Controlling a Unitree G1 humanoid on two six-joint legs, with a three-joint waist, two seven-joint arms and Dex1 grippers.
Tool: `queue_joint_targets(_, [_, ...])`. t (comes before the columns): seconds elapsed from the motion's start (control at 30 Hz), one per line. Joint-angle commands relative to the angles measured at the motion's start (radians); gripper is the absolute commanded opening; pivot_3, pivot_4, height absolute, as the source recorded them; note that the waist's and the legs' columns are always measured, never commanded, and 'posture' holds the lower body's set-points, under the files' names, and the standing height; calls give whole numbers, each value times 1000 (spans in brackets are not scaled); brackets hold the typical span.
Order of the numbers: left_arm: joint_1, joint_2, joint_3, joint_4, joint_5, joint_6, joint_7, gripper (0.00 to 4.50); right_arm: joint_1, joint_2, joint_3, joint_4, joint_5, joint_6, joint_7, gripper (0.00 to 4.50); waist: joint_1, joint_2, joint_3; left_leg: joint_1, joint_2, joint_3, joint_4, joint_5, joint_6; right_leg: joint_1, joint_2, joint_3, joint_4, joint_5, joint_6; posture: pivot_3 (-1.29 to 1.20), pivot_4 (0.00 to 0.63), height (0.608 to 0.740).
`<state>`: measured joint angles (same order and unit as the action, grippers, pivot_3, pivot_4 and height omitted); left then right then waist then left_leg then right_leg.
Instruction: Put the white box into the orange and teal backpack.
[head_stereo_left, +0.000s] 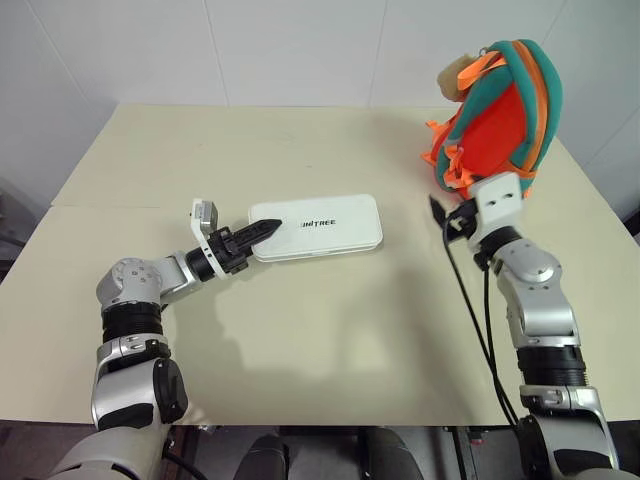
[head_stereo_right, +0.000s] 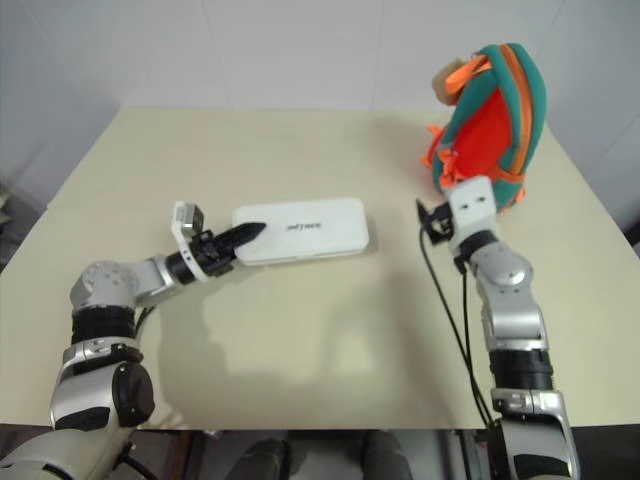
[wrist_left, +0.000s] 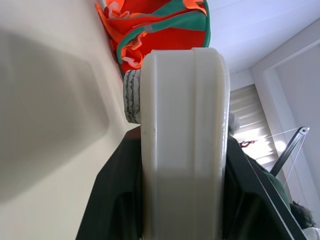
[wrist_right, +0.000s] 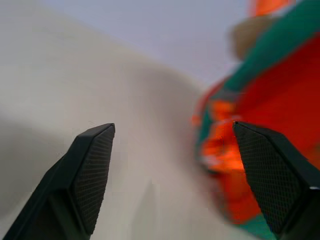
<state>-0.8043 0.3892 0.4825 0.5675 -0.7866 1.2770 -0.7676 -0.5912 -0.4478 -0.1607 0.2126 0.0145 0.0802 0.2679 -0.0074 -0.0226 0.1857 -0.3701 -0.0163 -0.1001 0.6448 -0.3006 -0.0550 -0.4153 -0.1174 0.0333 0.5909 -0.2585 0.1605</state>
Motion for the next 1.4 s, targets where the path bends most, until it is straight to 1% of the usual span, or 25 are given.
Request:
queue_joint_targets(0.03, [18, -14, 45, -85, -68, 36, 37, 1337, -54, -16, -74, 35, -19, -101, -124, 4500, -2, 0, 0, 0, 0, 0, 0, 0, 0, -1, 0, 0, 0, 0, 0, 0, 150, 740])
queue_joint_targets(0.17, [39, -27, 67, -121, -96, 63, 86, 1337, -95, -27, -105, 86, -32, -163, -207, 4500, -12, 0, 0, -1, 0, 1, 0, 0, -1, -1, 0, 1, 0, 0, 0, 0, 150, 740])
queue_joint_targets(0.27, [57, -25, 69, -147, -106, 83, 107, 1337, -114, -36, -130, 130, -45, -176, -274, 4500, -21, 0, 0, 0, 0, 1, 0, 0, -1, -1, 0, 1, 0, 0, 0, 0, 150, 740])
queue_joint_targets(0.33, [70, -24, 67, -166, -115, 96, 117, 1337, -130, -41, -146, 177, -25, -173, -286, 4500, -23, 0, 0, 0, 0, 1, 0, 0, -1, -1, 0, 1, 0, 0, 0, 0, 150, 740])
queue_joint_targets(0.6, [95, -23, 66, -209, -135, 115, 140, 1337, -261, -58, -187, 398, 74, -207, -231, 4500, -35, 0, 0, 0, 0, 2, 0, 0, -2, -1, 0, 2, 1, 0, 0, 0, 150, 740])
queue_joint_targets(0.8, [112, -19, 66, -227, -144, 122, 143, 1337, -345, -82, -172, 554, 124, -222, -93, 4500, -39, 0, 0, 0, 0, 2, 0, 0, -2, -1, 0, 2, -1, 0, 0, 0, 150, 740])
queue_joint_targets(1.03, [122, -25, 70, -246, -161, 128, 163, 1337, -408, -100, -149, 703, 114, -239, -25, 4500, -46, 0, 0, 0, 0, 2, 0, 0, -2, -1, 0, 2, -1, 0, 0, 0, 150, 740])
queue_joint_targets(1.23, [123, -25, 68, -242, -163, 116, 168, 1337, -512, -116, -114, 897, 71, -302, -35, 4500, -47, 0, 0, 0, 0, 3, 0, 0, -2, -1, 0, 2, -1, 0, 0, 0, 150, 740])
queue_joint_targets(1.4, [131, -22, 72, -249, -168, 114, 174, 1337, -578, -117, -110, 996, 57, -308, -33, 4500, -49, 0, 0, 0, 0, 3, -1, 0, -2, -1, 0, 2, -1, 0, 0, 0, 150, 740])
